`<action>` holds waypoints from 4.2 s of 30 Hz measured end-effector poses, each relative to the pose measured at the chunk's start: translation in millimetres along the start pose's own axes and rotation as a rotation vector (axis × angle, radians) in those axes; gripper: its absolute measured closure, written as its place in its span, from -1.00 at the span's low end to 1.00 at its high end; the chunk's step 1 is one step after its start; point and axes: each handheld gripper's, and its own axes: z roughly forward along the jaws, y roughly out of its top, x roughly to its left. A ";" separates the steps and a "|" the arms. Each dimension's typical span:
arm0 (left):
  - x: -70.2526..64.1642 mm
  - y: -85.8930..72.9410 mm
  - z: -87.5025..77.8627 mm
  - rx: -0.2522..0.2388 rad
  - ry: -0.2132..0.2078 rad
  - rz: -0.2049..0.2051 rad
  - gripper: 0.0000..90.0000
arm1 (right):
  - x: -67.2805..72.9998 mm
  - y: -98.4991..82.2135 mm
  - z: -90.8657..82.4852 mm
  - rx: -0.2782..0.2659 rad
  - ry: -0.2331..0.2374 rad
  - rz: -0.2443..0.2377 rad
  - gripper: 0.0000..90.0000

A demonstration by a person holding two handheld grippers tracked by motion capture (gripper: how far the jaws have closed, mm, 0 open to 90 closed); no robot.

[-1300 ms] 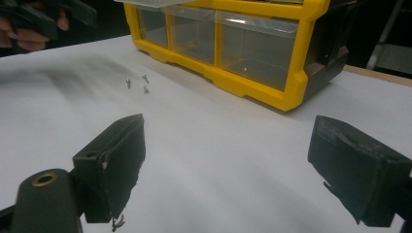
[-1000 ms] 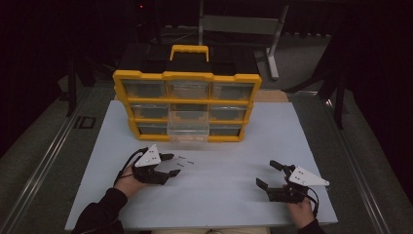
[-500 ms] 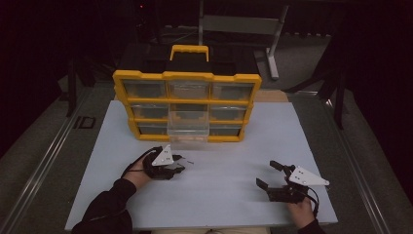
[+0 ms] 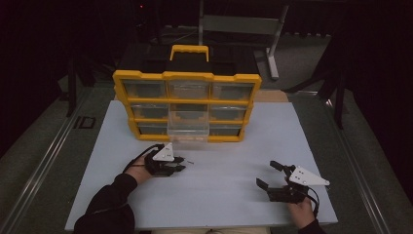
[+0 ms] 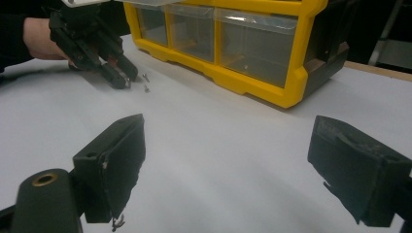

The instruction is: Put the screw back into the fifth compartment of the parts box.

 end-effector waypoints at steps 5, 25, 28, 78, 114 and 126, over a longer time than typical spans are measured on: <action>-0.5 0.6 0.4 0.005 -0.045 0.007 0.85 | 0.1 0.1 -0.2 -0.002 0.001 0.001 -0.70; -11.8 0.1 -33.1 -0.007 -0.011 -0.121 0.97 | 0.2 1.2 -1.6 -0.006 -0.007 -0.001 -0.70; -13.1 2.7 -44.3 -0.011 0.004 -0.133 0.97 | 0.0 1.2 -1.6 -0.007 -0.008 -0.001 -0.70; 13.7 144.4 -133.1 -0.208 0.211 -0.227 0.96 | -0.4 1.2 -1.5 -0.007 -0.010 -0.001 -0.70; 21.0 157.9 -97.4 -0.025 0.280 -0.468 0.83 | -0.9 2.0 -3.2 -0.012 -0.008 -0.001 -0.70; 12.2 164.0 -111.0 -0.111 0.271 -0.423 -0.06 | -1.1 2.1 -3.6 -0.014 -0.009 -0.001 -0.70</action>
